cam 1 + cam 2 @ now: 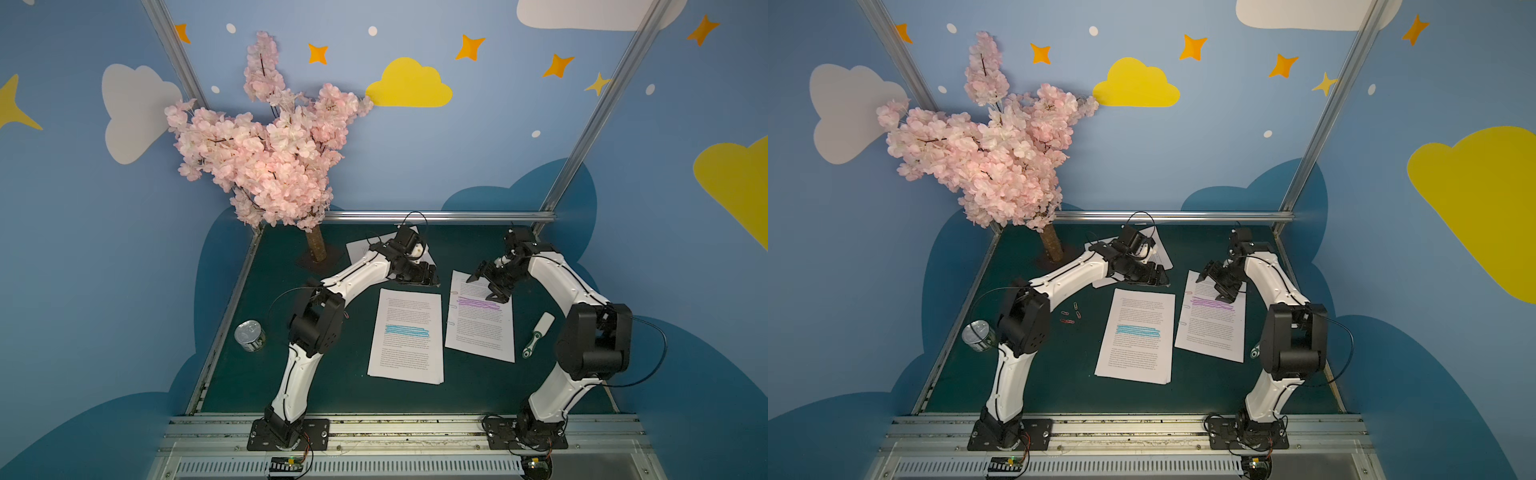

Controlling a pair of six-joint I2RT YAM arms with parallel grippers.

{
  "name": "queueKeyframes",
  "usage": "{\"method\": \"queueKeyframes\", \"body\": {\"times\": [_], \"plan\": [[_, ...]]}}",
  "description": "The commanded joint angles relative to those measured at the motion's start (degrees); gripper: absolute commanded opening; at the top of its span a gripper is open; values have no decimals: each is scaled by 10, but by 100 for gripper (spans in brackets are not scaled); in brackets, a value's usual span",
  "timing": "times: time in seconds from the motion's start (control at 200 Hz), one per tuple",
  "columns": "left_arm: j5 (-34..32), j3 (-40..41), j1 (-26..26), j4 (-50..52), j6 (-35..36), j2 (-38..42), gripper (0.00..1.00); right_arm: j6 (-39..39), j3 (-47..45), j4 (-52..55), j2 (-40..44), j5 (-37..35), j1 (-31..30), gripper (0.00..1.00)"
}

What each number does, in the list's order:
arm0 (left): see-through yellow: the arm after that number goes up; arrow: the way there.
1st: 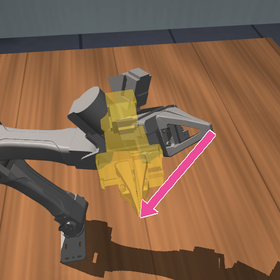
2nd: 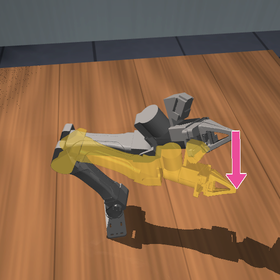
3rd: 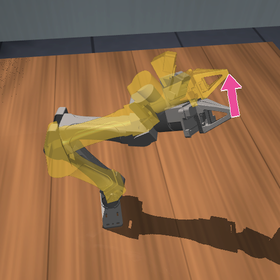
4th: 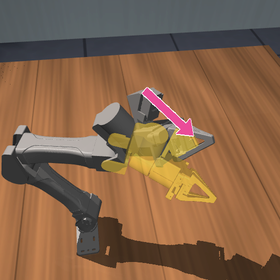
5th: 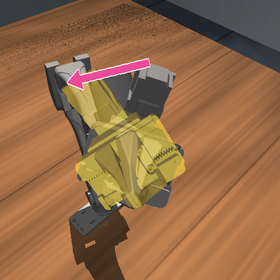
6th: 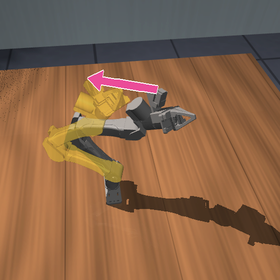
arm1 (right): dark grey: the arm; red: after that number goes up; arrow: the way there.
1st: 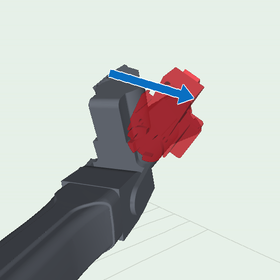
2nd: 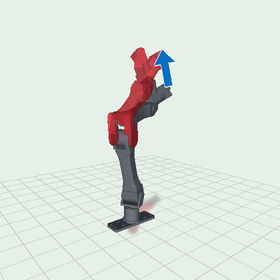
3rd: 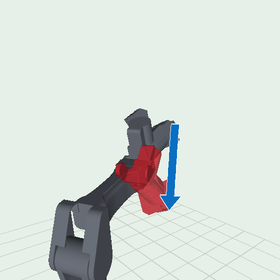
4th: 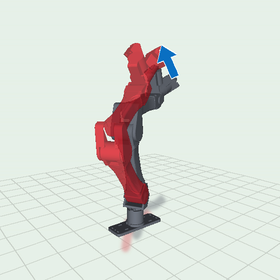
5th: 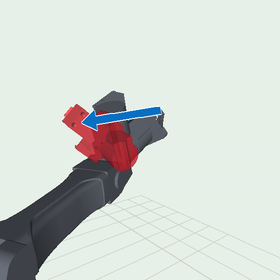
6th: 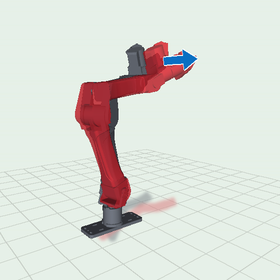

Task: Unclip the paperclips from the documents
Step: Pick up the document from the center of the board.

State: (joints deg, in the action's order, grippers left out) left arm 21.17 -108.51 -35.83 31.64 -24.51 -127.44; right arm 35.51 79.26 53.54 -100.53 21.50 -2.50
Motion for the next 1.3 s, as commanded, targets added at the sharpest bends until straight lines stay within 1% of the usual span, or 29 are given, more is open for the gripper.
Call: {"method": "queueKeyframes", "body": {"times": [0.0, 0.175, 0.27, 0.34, 0.466, 0.536, 0.551, 0.601, 0.636, 0.756, 0.816, 0.866, 0.881, 0.901, 0.936, 0.951, 1.006, 1.101, 1.201, 1.297], "plan": [[36, -39, -11, -50, -35, -43, 84, -61, -28, 17, -10, -3, 42, 83], [22, -88, -39, -95, -16, -107, 86, -90, -64, -2, -13, -7, 112, 85], [4, -110, -50, -107, 2, -138, 86, -97, -82, -17, -16, 9, 144, 85], [-22, -119, -56, -122, 25, -156, 87, -106, -88, -22, -28, 26, 159, 85], [-55, -128, -63, -171, 66, -188, 89, -121, -94, -29, -62, 52, 163, 85], [-74, -151, -63, -164, 84, -210, 91, -120, -101, -40, -81, 63, 163, 84], [-92, -155, -63, -162, 89, -213, 91, -120, -102, -42, -85, 65, 163, 84], [-116, -164, -63, -160, 105, -222, 92, -118, -104, -46, -94, 70, 162, 83], [-137, -170, -61, -158, 89, -228, 92, -117, -105, -49, -97, 71, 161, 83], [-142, -174, -56, -162, 63, -237, 92, -121, -106, -49, -104, 70, 160, 82], [-130, -178, -56, -171, 60, -242, 93, -126, -105, -46, -107, 70, 161, 81], [-113, -200, -56, -169, 50, -254, 94, -129, -105, -45, -111, 72, 160, 81], [-105, -210, -56, -165, 46, -260, 95, -130, -105, -44, -112, 73, 160, 81], [-93, -224, -56, -160, 43, -267, 99, -131, -106, -44, -112, 75, 160, 80], [-82, -248, -57, -151, 35, -281, 99, -131, -106, -45, -115, 77, 160, 80], [-62, -257, -57, -149, 31, -286, 99, -131, -106, -45, -116, 79, 160, 80], [-29, -277, -56, -154, 16, -302, 99, -131, -105, -46, -120, 86, 160, 79], [14, -283, -53, -165, -26, -321, 99, -132, -101, -47, -129, 92, 158, 78], [27, -278, -50, -158, -46, -328, 99, -136, -97, -47, -136, 97, 158, 77], [56, -265, -45, -183, -70, -328, 99, -139, -94, -47, -139, 101, 158, 77]]}}
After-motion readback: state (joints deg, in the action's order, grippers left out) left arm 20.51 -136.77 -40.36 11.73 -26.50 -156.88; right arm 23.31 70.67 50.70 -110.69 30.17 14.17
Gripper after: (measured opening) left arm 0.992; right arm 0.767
